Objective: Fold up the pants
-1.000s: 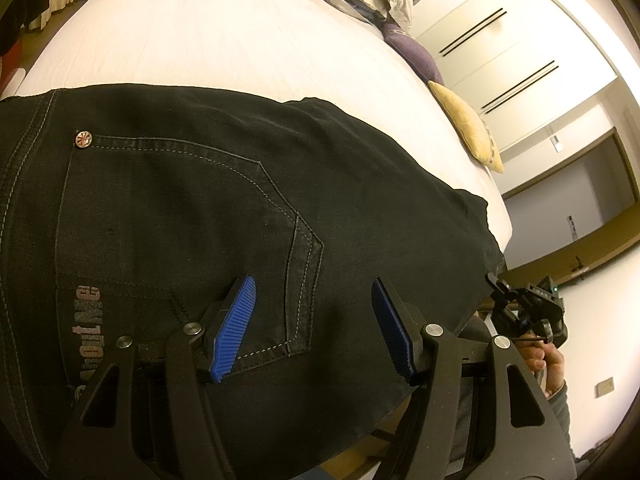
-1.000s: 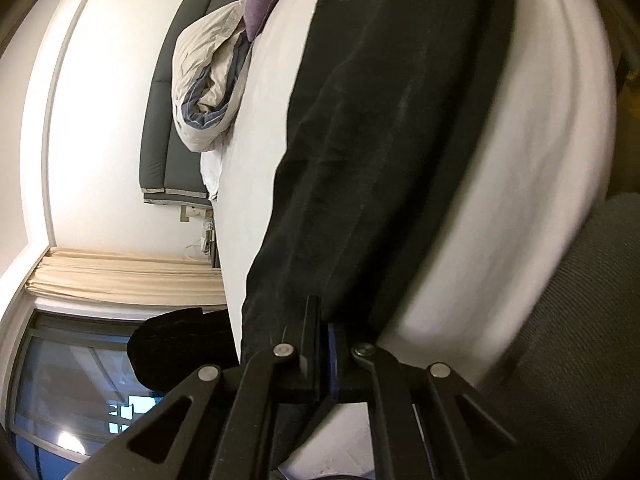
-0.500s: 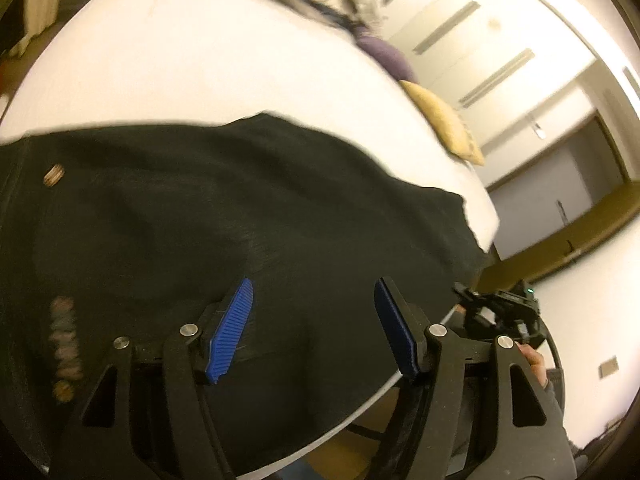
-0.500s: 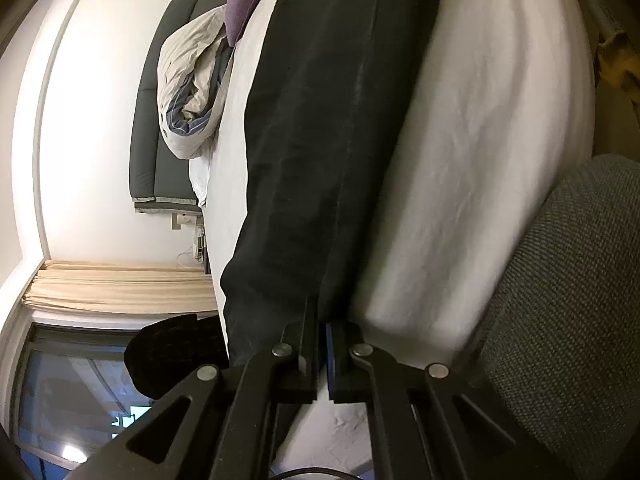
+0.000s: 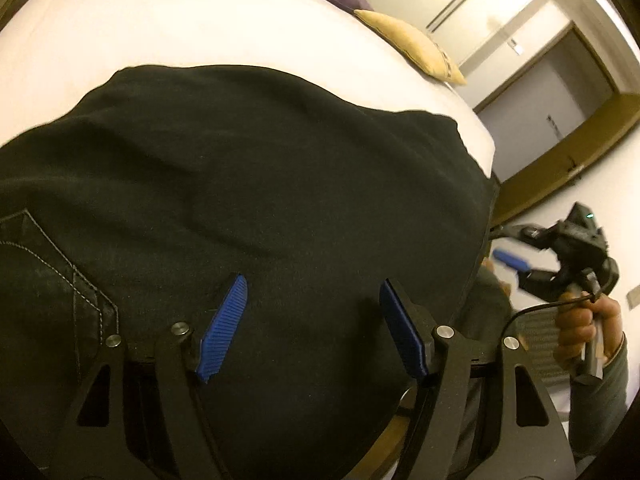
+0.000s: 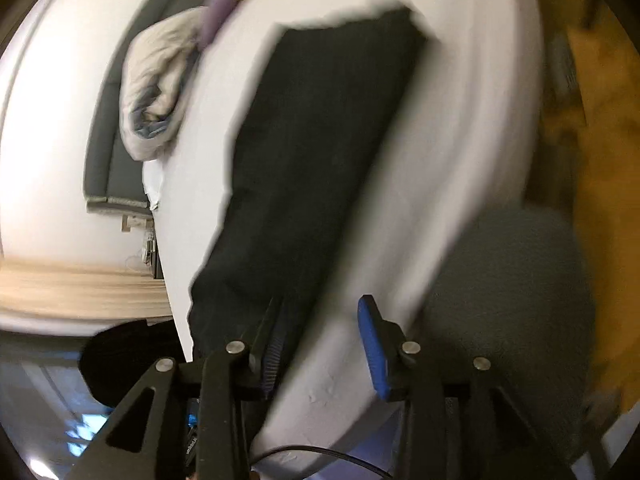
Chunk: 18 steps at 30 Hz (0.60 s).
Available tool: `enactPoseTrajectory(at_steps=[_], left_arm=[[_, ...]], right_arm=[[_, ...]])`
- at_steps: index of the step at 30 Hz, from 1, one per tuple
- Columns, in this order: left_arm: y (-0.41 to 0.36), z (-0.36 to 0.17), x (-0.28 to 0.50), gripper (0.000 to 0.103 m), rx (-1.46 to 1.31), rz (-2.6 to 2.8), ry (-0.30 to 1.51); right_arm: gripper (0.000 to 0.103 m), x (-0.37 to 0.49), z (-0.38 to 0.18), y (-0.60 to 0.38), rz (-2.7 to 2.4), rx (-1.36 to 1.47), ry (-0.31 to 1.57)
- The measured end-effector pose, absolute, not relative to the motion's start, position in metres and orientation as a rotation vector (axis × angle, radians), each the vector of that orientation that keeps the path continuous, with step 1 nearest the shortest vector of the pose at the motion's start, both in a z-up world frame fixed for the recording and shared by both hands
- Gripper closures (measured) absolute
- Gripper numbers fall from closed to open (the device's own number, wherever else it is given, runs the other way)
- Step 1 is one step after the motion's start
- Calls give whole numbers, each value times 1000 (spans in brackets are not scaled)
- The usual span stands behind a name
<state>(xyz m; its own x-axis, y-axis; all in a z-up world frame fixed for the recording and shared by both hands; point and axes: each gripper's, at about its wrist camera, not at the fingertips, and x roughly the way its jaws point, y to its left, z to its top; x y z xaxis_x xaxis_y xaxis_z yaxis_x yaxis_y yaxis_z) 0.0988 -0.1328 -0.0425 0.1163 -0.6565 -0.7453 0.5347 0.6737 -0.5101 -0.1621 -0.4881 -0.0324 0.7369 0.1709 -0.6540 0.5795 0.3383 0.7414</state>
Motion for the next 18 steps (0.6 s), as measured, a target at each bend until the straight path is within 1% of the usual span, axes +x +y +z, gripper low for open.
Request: enactPoseTrajectory(at_steps=[2, 4, 6, 7, 9, 10, 12, 14, 17, 18], left_arm=[[-129, -43, 103, 36, -166, -876, 1169], [-126, -45, 103, 36, -172, -878, 1171], [-124, -44, 104, 36, -172, -881, 1169], [-119, -47, 102, 36, -175, -882, 1168], [-114, -47, 102, 36, -183, -886, 1169], [-113, -48, 101, 36, -187, -889, 1170], [-114, -50, 102, 36, -192, -891, 1171], [-109, -50, 103, 36, -192, -890, 1169], [-108, -49, 101, 36, -190, -884, 1168], [-107, -49, 102, 36, -190, -885, 1168]], right_arm=[[62, -137, -17, -479, -157, 1177, 688], [62, -106, -17, -465, 7, 1173, 671], [62, -78, -35, -455, 70, 1188, 723], [62, -67, -55, -454, 76, 1225, 776], [62, -62, -81, -459, 47, 1268, 828], [77, -67, -93, -469, 34, 1293, 821], [96, -84, -101, -493, -14, 1333, 780], [96, -112, -100, -521, -91, 1357, 688], [96, -178, -94, -575, -349, 1384, 525], [89, -202, -90, -587, -438, 1394, 466]])
